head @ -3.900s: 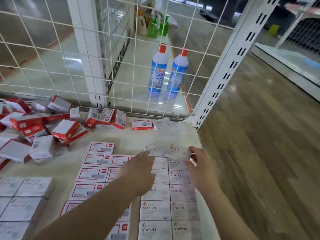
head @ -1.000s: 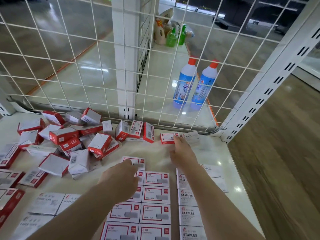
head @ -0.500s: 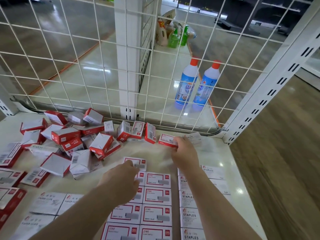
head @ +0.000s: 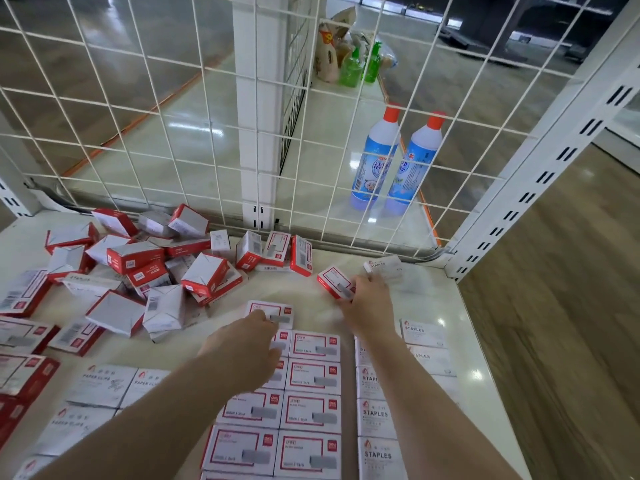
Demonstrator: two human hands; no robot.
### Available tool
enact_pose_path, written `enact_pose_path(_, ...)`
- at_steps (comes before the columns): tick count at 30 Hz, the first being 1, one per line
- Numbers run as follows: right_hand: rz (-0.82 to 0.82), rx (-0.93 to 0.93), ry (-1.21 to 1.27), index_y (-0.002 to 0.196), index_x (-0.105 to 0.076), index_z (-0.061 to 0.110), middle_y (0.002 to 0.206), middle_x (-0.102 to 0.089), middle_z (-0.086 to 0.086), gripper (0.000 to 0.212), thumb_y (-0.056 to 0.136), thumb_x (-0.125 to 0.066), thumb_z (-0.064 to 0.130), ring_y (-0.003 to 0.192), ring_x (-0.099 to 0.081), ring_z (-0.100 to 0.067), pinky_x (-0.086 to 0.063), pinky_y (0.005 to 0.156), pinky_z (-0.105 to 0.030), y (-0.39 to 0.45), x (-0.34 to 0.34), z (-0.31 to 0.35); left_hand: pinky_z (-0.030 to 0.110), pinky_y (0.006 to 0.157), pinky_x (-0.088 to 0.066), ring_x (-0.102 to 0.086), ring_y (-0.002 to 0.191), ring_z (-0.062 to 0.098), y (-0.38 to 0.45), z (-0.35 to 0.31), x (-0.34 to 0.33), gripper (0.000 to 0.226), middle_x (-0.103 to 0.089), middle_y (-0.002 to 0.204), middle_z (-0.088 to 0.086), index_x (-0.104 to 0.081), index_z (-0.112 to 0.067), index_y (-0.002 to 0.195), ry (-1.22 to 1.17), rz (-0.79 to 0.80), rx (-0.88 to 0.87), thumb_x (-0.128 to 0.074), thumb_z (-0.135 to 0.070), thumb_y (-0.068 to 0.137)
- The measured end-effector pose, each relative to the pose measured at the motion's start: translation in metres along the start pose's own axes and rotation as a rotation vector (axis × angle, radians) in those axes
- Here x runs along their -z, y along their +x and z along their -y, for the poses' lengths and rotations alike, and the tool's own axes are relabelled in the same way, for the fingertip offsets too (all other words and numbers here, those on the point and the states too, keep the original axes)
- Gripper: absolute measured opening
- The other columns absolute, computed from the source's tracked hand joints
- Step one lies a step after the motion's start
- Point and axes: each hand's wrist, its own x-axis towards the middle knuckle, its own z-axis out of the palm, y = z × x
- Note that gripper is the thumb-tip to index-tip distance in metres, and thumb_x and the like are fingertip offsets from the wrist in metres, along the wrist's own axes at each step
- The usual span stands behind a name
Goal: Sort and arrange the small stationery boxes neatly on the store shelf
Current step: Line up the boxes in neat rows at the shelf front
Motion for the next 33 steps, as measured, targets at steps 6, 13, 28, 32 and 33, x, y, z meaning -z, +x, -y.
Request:
enact_pose_path(6, -0.057, 0.017, 0.176, 0.123, -0.053, 0.009, 0.140, -0.036, -0.011, 0.037, 0.088, -0.057, 0.019, 0.129, -0.033, -0.024, -0.031, 0.109, -0.036, -0.025, 0.016, 0.005, 0.029, 0.100, -0.041, -0.040, 0.130, 0.017, -0.013, -0.004, 0.004, 0.050, -0.032, 0.150, -0.003, -0.033, -0.023, 0.143, -0.271, 0.042, 0.074, -0.047, -0.030, 0.096)
enact_pose_path(13, 0.004, 0.219, 0.265, 0.123, -0.050, 0.017, 0.110, -0.034, 0.006, 0.034, 0.090, -0.056, 0.017, 0.098, -0.038, -0.004, -0.029, 0.075, 0.004, -0.068, 0.035, 0.015, 0.014, 0.049, -0.041, -0.054, 0.071, 0.008, -0.029, -0.007, 0.005, 0.035, -0.056, 0.110, 0.002, -0.048, -0.014, 0.130, -0.691, -0.083, 0.178, -0.047, -0.016, 0.095)
enact_pose_path(28, 0.084, 0.320, 0.316, 0.129, -0.047, 0.022, 0.114, -0.040, 0.011, 0.046, 0.087, -0.058, 0.007, 0.108, -0.048, -0.002, -0.038, 0.097, -0.008, -0.138, 0.042, 0.032, 0.019, 0.064, -0.050, -0.064, 0.084, 0.018, -0.059, 0.007, 0.012, 0.011, -0.065, 0.092, -0.006, -0.059, -0.019, 0.102, -0.727, -0.016, 0.122, -0.057, -0.016, 0.091)
enact_pose_path(32, 0.082, 0.298, 0.286, 0.129, -0.048, 0.023, 0.115, -0.043, 0.016, 0.049, 0.085, -0.058, 0.002, 0.107, -0.049, 0.000, -0.036, 0.095, -0.005, -0.143, 0.043, 0.031, 0.016, 0.061, -0.049, -0.062, 0.081, 0.012, -0.060, 0.011, 0.008, 0.016, -0.063, 0.087, -0.010, -0.052, -0.027, 0.082, -0.739, -0.008, 0.139, -0.059, -0.015, 0.089)
enact_pose_path(33, 0.073, 0.298, 0.275, 0.128, -0.048, 0.024, 0.114, -0.043, 0.018, 0.049, 0.085, -0.058, 0.003, 0.106, -0.048, 0.003, -0.034, 0.091, 0.000, -0.144, 0.044, 0.031, 0.014, 0.059, -0.048, -0.061, 0.077, 0.010, -0.060, 0.011, 0.007, 0.017, -0.062, 0.085, -0.011, -0.051, -0.028, 0.081, -0.731, -0.006, 0.137, -0.058, -0.015, 0.089)
